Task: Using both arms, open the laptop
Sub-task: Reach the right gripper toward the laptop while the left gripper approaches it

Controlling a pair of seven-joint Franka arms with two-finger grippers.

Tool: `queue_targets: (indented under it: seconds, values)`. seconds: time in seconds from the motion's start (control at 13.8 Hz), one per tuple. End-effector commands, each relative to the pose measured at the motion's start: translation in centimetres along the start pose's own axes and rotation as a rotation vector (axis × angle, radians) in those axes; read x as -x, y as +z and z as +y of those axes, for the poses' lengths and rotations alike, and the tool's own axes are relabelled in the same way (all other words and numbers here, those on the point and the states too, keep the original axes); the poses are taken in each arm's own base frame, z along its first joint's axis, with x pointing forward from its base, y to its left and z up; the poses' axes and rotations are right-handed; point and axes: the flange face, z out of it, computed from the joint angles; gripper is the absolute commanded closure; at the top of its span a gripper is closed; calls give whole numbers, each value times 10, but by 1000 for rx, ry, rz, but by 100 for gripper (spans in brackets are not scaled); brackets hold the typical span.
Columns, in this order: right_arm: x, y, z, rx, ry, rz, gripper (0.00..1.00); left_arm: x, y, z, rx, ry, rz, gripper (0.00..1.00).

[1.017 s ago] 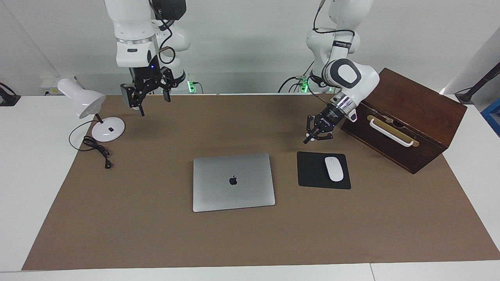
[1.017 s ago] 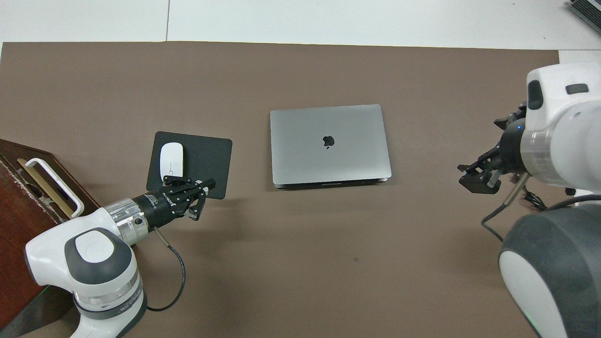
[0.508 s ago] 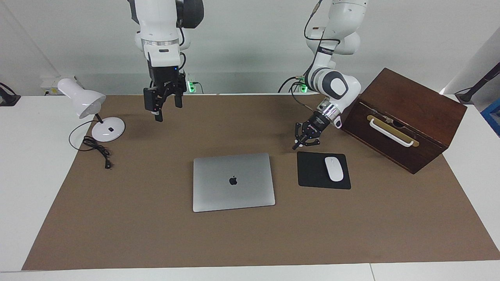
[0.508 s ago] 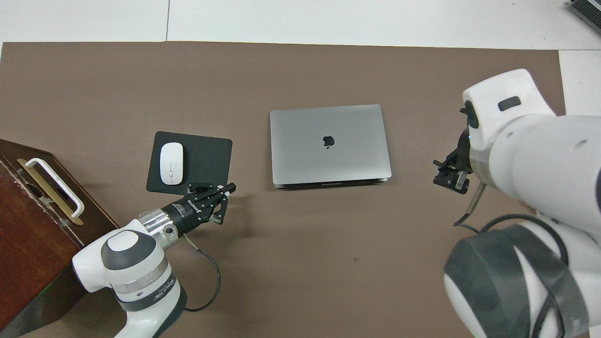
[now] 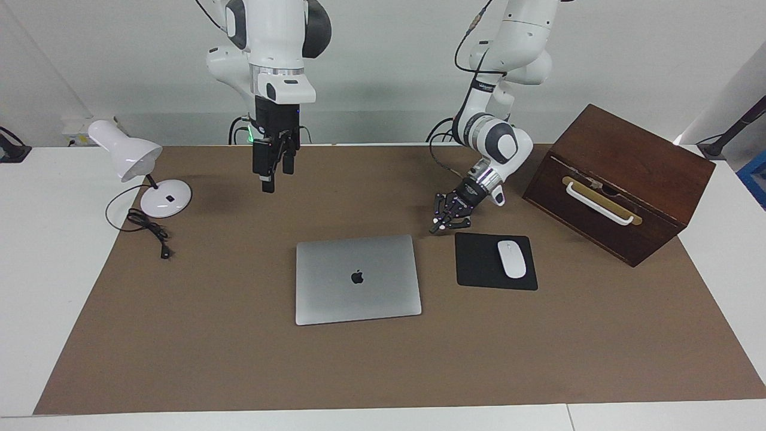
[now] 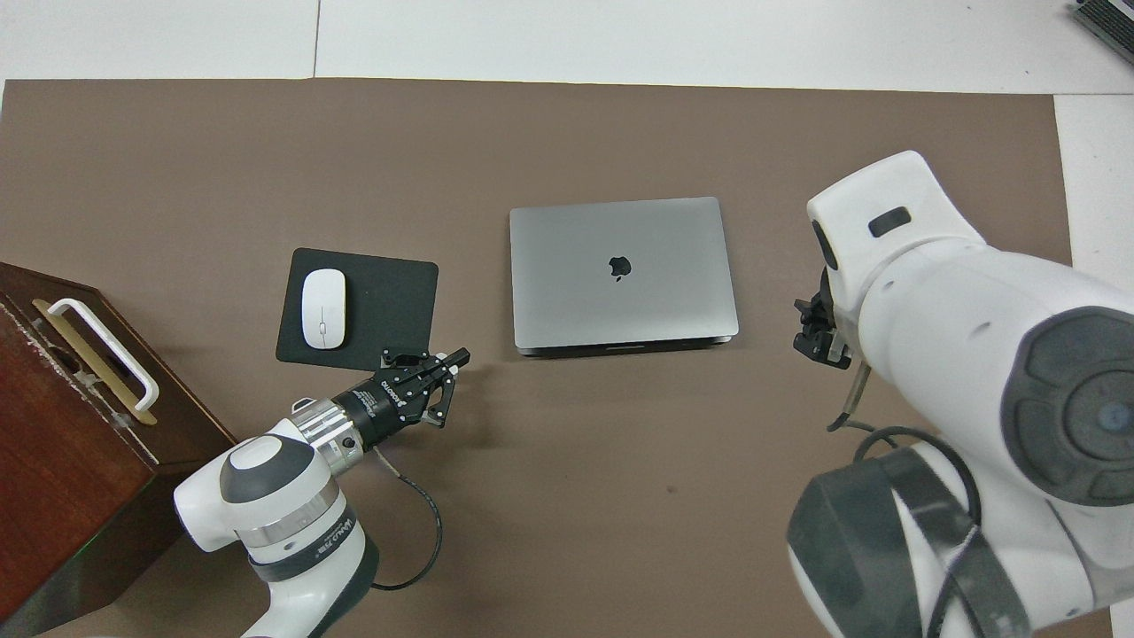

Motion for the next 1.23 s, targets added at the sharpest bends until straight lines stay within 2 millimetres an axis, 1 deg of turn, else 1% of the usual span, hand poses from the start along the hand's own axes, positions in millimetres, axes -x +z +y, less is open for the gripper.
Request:
queue_targets:
  seconds: [0.0,0.07,0.15,0.22,0.36,0.44,0.58,0.73,0.87,1.02,1.16]
  values:
    - [-5,9,-12,22,-55,-3,0,-3,19,-2,17,64,-49,100]
    - [-9,11,-14,17,-62,0,0,-2,24,-3,17,83,-52,100]
    - [-10,14,-15,14,-52,0,0,-4,29,-10,2,88,-46,100]
    - [-12,15,-15,19,-32,8,0,-2,32,-10,3,91,-50,100]
    - [-26,23,-24,4,-19,16,0,3,38,-11,1,106,-53,100]
    - [-29,26,-26,3,-11,20,0,0,43,-12,-2,108,-44,100]
    - [-31,34,-27,-6,-7,18,0,2,46,-12,2,111,-37,100]
    - [-42,40,-34,-18,-12,23,0,1,49,-15,-5,126,-34,100]
    - [-48,52,-37,-24,2,27,0,-1,50,-15,-5,129,-30,100]
    - [-63,58,-47,-16,-19,30,0,2,53,-12,9,129,-20,100]
    - [-68,70,-49,-14,-5,17,0,1,54,-12,8,129,-19,100]
